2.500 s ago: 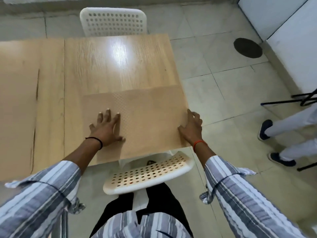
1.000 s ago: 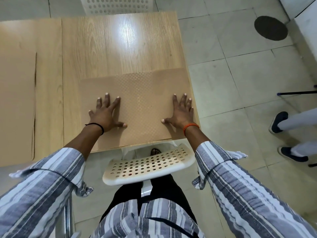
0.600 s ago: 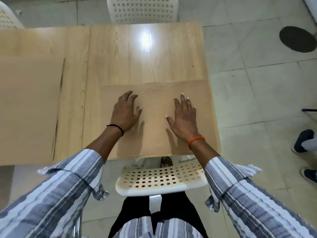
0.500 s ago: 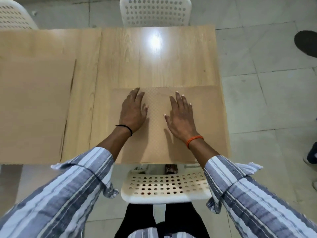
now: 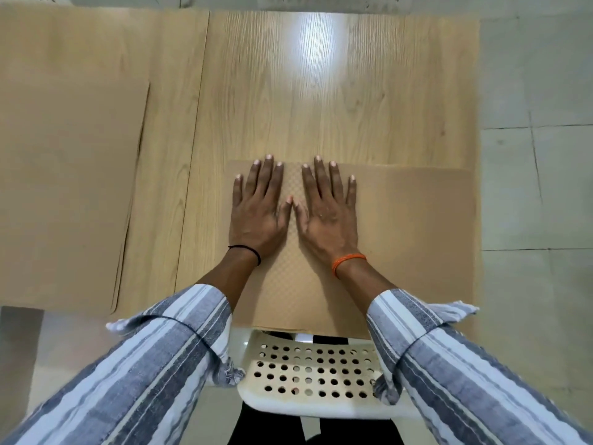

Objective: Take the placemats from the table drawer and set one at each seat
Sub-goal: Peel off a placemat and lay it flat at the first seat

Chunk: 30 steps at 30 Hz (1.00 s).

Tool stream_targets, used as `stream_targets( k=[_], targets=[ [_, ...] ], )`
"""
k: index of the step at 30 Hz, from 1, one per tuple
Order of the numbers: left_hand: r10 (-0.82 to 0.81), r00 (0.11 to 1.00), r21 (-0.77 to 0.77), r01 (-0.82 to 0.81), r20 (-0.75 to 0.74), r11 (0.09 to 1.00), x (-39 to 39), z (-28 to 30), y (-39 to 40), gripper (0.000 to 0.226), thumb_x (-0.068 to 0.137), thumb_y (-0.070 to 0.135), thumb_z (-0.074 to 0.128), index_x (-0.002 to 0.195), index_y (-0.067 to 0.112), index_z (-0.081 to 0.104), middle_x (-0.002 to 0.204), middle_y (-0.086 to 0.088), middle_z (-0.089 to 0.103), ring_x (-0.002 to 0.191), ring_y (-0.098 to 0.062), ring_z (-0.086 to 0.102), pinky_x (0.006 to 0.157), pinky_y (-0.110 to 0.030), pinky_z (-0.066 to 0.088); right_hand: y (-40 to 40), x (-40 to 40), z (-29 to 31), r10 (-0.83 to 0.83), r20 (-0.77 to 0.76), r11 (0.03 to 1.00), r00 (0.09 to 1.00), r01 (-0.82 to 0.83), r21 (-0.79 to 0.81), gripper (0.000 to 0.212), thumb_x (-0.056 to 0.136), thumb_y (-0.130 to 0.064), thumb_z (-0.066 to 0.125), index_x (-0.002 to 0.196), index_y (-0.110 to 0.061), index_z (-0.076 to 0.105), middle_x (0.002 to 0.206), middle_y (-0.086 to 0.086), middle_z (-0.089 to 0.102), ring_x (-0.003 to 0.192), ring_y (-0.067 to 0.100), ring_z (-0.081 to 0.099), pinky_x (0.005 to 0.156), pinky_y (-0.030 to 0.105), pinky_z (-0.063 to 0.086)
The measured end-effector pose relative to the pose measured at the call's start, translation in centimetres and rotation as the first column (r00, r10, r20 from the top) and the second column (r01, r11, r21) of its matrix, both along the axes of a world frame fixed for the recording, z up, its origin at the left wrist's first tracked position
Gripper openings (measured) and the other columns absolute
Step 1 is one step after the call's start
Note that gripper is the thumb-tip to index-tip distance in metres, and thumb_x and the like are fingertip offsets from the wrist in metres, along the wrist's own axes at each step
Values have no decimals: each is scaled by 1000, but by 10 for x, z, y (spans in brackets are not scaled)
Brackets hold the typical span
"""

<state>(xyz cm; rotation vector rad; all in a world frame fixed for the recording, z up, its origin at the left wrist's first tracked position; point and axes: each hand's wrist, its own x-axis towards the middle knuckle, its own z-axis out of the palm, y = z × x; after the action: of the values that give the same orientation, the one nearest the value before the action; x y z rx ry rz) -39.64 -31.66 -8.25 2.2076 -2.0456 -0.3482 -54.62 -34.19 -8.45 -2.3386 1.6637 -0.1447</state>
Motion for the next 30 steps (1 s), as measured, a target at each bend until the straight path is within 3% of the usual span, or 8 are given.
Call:
stream_targets(
  k=[9, 16, 21, 30],
  targets=[
    [-13, 1000, 9, 13, 10, 1000, -1, 4, -1, 59, 100, 42, 31, 155, 32, 11, 165, 1, 1, 152, -17, -3, 121, -47, 7, -5, -19, -5, -11, 34, 1000, 999, 11, 2, 70, 97, -55, 35, 157, -23, 19, 165, 4, 11, 153, 23, 8, 123, 47, 7],
    [4, 999, -23, -5, -44, 1000, 0, 4, 3, 56, 102, 35, 31, 155, 35, 13, 164, 5, 3, 151, -14, -2, 121, -47, 7, -30, -142, -6, -315, -66, 949, 947, 313, -34, 70, 99, -53, 28, 157, -17, 12, 166, 4, 9, 153, 23, 8, 122, 48, 11],
    [4, 999, -25, -5, -46, 1000, 2, 3, 0, 56, 102, 35, 29, 155, 35, 11, 165, 4, 2, 151, -14, -3, 122, -48, 6, -34, -174, -5, -320, -27, 947, 947, 320, -15, 69, 101, -48, 28, 157, -12, 9, 166, 8, 5, 153, 23, 2, 123, 47, 9],
    [21, 999, -41, -22, -34, 999, -5, 3, 2, 54, 102, 35, 30, 154, 34, 17, 164, 1, 9, 151, -17, 4, 121, -48, 7, 111, -175, 12, -312, -36, 949, 949, 313, 21, 69, 102, -41, 37, 157, -12, 8, 166, 6, 1, 153, 21, -1, 123, 48, 11]
  ],
)
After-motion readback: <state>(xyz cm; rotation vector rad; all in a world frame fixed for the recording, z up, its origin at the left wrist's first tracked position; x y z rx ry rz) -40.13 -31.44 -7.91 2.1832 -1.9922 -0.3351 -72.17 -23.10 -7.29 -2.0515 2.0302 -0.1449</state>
